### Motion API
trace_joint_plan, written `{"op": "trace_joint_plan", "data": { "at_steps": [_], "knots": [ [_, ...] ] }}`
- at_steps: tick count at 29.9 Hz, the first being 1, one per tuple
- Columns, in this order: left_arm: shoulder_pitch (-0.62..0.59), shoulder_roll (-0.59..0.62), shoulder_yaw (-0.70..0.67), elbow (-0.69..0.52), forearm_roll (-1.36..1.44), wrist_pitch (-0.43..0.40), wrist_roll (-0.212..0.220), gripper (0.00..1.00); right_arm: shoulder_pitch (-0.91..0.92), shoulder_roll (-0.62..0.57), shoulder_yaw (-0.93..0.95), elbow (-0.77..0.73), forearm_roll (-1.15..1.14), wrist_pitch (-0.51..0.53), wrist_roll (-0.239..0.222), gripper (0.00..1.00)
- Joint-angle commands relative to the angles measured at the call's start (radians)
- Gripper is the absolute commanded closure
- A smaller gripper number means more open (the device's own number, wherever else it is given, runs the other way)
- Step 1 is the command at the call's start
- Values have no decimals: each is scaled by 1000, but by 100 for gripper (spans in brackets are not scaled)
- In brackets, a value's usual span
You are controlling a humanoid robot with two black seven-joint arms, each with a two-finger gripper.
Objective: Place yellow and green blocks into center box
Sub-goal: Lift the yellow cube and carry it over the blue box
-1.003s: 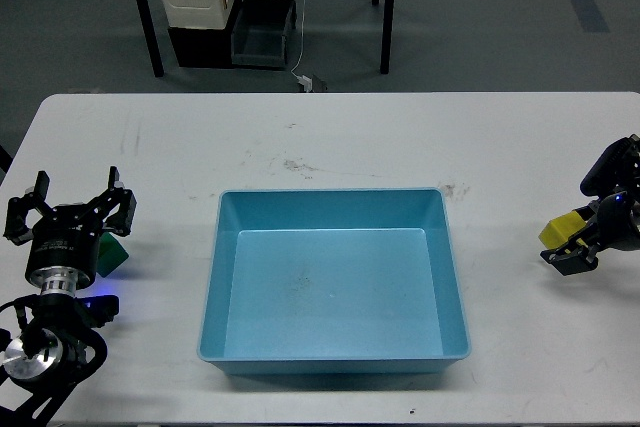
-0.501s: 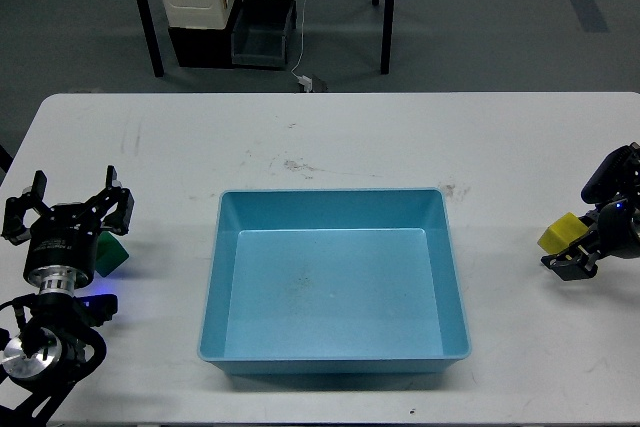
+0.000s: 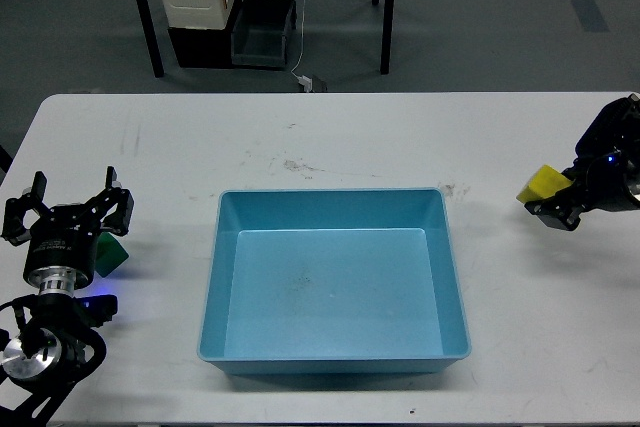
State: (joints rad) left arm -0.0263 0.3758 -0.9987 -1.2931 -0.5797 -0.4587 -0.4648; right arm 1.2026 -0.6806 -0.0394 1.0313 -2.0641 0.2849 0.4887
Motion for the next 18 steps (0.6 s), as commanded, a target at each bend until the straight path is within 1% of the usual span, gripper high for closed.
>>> {"op": "trace_joint_plan", "data": {
  "at_steps": [1, 4, 5, 7, 11, 18],
  "knots": [
    [0, 2, -4, 0, 0, -2, 0, 0, 100, 4, 22, 102, 1, 2, 0, 100],
    [0, 3, -15, 0, 0, -2, 0, 0, 158, 13, 21, 182, -1, 8, 0, 99],
    [0, 5, -20, 0, 0, -2, 0, 0, 176, 33, 18, 199, -1, 8, 0, 99],
    [2, 8, -40, -3, -2, 0, 0, 0, 221, 119, 3, 220, 1, 16, 0, 99],
    [2, 15, -87, -8, -2, 0, 3, 0, 288, 206, -39, 227, 1, 60, 0, 99],
    [-9, 52, -144, -8, -2, 12, 9, 0, 301, 372, -125, 225, 1, 92, 0, 98]
  ]
}}
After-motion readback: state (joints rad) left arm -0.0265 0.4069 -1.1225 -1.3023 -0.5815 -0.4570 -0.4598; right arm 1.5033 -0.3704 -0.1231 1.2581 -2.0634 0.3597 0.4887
